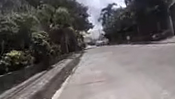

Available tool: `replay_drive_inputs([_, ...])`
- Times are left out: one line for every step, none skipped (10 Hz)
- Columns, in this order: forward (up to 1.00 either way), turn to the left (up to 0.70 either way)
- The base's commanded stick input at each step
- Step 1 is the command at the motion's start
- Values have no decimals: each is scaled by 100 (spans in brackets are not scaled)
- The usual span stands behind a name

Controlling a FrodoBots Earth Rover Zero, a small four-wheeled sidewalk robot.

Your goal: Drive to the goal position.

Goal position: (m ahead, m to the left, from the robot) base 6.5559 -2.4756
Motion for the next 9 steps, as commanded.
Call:
replay_drive_inputs([100, 0])
replay_drive_inputs([100, 0])
replay_drive_inputs([100, 0])
replay_drive_inputs([100, 0])
replay_drive_inputs([100, 0])
replay_drive_inputs([100, 0])
replay_drive_inputs([100, 0])
replay_drive_inputs([100, 0])
replay_drive_inputs([100, 0])
